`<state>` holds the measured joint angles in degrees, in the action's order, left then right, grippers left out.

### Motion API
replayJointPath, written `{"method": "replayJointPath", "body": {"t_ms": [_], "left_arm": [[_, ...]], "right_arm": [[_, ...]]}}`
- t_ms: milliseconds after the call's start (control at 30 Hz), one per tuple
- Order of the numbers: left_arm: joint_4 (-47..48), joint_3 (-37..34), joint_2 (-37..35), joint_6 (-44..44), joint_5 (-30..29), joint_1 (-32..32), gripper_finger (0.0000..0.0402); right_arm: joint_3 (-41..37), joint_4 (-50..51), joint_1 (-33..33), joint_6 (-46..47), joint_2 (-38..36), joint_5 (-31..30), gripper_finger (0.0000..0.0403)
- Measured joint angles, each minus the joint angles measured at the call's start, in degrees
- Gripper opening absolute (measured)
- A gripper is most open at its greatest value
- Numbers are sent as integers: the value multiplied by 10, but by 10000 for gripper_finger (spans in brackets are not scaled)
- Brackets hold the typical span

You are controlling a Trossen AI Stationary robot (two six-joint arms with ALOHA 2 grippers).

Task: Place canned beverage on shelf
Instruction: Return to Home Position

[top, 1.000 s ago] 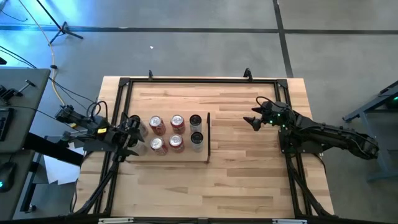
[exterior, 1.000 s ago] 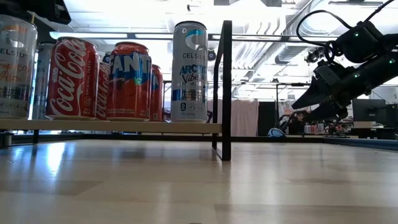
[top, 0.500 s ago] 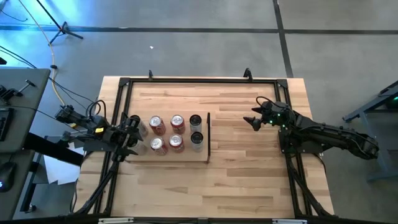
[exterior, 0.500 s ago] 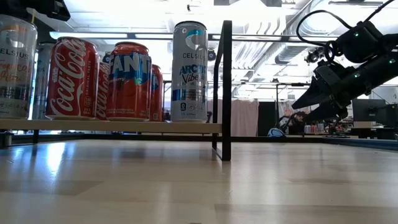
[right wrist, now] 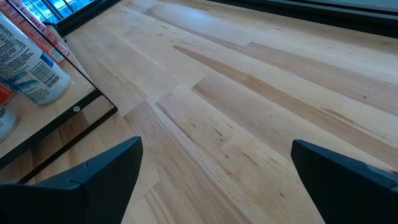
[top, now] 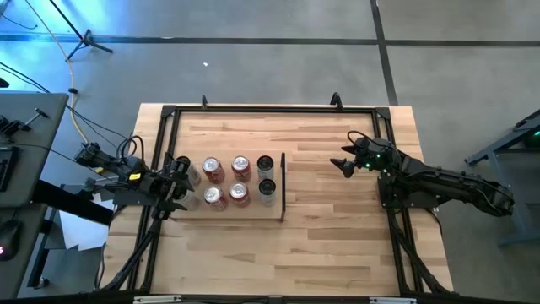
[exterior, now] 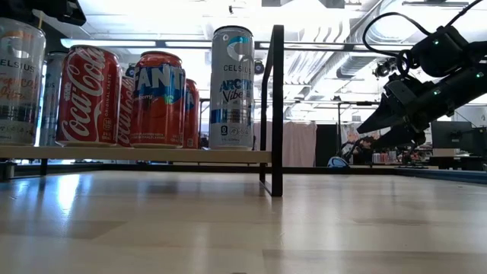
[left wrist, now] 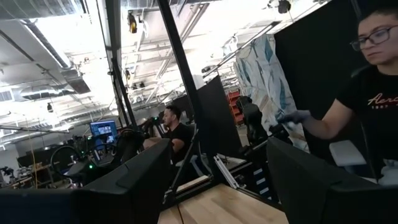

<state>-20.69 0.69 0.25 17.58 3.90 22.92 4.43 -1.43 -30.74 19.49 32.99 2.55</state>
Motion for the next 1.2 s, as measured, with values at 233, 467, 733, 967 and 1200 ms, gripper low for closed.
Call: {"method": "replayJointPath", "body": {"t_ms": [233,467,733,967,1200], "left_arm": [[0,0,0,0,0,0,239],[0,0,0,0,0,0,239],[1,0,0,0,0,0,239],[1,0,0,0,0,0,239],[1,0,0,0,0,0,239]], "right_arm": [[0,0,0,0,0,0,399],[0,0,0,0,0,0,399],[0,28,1,0,-78,0,399],[0,75,1,-42,-208,0,399],[0,122,0,-51,-313,-1,399]]}}
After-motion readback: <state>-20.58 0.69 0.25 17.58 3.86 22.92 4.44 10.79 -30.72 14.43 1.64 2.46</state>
